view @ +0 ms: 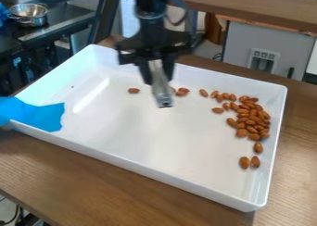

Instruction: Sweep into pile

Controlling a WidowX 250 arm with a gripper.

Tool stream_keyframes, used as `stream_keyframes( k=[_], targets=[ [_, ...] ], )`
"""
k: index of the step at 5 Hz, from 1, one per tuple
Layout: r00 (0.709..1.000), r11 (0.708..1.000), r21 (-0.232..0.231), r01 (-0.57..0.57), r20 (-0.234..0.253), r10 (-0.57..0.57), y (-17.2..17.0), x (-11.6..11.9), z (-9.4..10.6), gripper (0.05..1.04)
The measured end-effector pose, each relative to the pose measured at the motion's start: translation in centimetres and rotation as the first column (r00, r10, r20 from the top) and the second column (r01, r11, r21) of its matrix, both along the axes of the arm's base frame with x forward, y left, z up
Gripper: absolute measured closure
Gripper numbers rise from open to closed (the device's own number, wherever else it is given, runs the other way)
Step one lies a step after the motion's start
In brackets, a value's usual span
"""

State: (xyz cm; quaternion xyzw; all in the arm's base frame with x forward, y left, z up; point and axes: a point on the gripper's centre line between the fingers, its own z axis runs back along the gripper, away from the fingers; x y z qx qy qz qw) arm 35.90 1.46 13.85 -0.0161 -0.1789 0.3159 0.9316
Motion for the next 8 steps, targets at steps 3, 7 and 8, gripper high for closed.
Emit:
stream_keyframes(
  k=[3,7,8],
  targets=[
    [0.991,0.961,0.243,0.128,-0.08,-0.112,7.9,-0.4,-4.5,0.705],
    [0.978,0.953,0.265,0.148,-0.183,-0.101,7.7,2.7,-7.0,0.705],
    [0.975,0.947,0.268,0.178,-0.174,-0.135,6.0,3.2,-7.1,0.705]
  ],
)
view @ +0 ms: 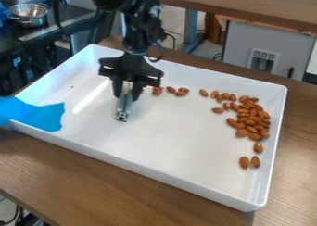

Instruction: Sweep into pile

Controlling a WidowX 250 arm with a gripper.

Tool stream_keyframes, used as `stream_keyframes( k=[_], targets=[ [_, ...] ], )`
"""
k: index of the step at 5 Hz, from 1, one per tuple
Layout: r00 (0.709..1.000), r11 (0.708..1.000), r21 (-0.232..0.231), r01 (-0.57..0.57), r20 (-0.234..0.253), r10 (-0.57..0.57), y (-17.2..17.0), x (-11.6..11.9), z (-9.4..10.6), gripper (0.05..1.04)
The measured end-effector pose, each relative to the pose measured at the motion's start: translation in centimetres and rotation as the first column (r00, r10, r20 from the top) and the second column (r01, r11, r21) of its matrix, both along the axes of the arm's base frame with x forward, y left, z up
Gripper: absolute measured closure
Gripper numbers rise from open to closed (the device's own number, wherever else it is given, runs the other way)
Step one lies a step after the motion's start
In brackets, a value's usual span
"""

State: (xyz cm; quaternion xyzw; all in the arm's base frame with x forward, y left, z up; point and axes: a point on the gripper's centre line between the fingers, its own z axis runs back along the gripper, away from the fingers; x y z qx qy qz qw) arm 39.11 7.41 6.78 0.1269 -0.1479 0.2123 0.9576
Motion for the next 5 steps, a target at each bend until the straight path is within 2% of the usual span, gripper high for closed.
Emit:
stream_keyframes(
  k=[2,4,5],
  targets=[
    [0.996,0.997,0.018,0.08,0.022,-0.081,-3.9,1.4,-0.1,0.705],
    [0.994,0.994,-0.01,0.109,0.028,-0.109,-7.7,2.9,-0.2,0.705],
    [0.99,0.99,-0.041,0.138,0.026,-0.137,-11.1,3.0,-0.2,0.705]
  ],
)
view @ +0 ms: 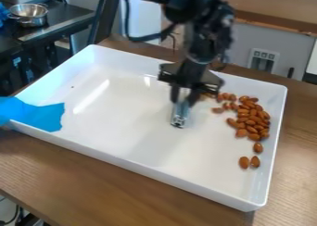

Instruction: Sweep into pile

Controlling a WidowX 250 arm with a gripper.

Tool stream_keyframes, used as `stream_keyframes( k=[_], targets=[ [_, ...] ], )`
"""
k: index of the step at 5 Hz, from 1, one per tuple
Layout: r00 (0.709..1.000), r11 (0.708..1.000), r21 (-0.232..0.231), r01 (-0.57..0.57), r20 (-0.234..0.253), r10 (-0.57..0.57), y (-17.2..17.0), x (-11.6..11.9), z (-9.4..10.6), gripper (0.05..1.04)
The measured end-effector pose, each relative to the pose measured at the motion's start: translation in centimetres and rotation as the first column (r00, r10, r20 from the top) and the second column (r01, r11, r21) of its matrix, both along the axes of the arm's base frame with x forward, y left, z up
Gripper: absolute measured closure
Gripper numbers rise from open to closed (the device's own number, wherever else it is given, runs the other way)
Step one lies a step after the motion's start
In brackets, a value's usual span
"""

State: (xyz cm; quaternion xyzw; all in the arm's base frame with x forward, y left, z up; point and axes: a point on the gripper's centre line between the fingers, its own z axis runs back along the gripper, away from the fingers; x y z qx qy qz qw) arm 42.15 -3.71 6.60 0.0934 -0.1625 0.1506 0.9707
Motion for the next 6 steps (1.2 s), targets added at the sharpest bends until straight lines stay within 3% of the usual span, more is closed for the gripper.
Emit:
stream_keyframes(
  k=[2,4,5,6],
  targets=[
    [0.999,0.998,-0.042,0.043,0.006,-0.043,-5.1,1.0,0.8,0.705],
    [0.998,0.997,-0.046,0.06,-0.003,-0.06,-6.0,1.0,0.6,0.705],
    [0.995,0.996,-0.065,0.057,0.085,-0.051,-5.2,-1.2,3.2,0.705],
    [0.999,0.994,-0.108,0.018,0.036,-0.014,-4.1,-3.9,4.8,0.705]
  ],
)
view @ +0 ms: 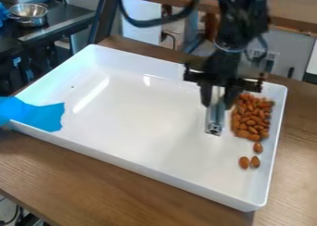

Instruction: Sweep into pile

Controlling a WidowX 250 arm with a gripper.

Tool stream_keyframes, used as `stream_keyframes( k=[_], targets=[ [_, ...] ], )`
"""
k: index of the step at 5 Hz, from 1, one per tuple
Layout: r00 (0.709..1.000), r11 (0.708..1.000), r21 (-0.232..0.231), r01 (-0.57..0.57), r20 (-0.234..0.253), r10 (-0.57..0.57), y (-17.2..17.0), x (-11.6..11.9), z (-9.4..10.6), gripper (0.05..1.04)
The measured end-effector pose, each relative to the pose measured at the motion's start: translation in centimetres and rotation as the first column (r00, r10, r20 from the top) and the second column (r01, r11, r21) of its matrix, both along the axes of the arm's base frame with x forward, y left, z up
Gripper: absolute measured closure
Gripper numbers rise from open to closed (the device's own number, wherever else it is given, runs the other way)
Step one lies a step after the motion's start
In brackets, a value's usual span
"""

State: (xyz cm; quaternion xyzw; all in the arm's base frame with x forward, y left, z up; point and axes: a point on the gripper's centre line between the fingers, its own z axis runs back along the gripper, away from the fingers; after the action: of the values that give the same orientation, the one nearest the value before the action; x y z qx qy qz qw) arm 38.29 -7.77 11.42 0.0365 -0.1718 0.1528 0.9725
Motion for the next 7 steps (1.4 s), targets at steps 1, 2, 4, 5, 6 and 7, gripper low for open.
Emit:
stream_keyframes(
  k=[1,2,4,5,6,7],
  targets=[
    [0.986,0.987,0.037,-0.158,-0.04,0.159,0.8,-2.5,-0.6,0.705],
    [0.944,0.944,0.038,-0.329,-0.022,0.33,-0.4,-3.7,-0.9,0.705],
    [0.85,0.855,0.059,-0.516,-0.085,0.519,-3.1,-5.2,-5.1,0.705],
    [0.838,0.842,0.038,-0.538,-0.075,0.54,-3.7,-4.7,-5.3,0.705],
    [0.825,0.827,0.016,-0.562,-0.059,0.562,-4.2,-3.3,-5.3,0.705],
    [0.792,0.794,-0.004,-0.608,-0.077,0.606,-3.4,-1.5,-5.0,0.705]
  ],
)
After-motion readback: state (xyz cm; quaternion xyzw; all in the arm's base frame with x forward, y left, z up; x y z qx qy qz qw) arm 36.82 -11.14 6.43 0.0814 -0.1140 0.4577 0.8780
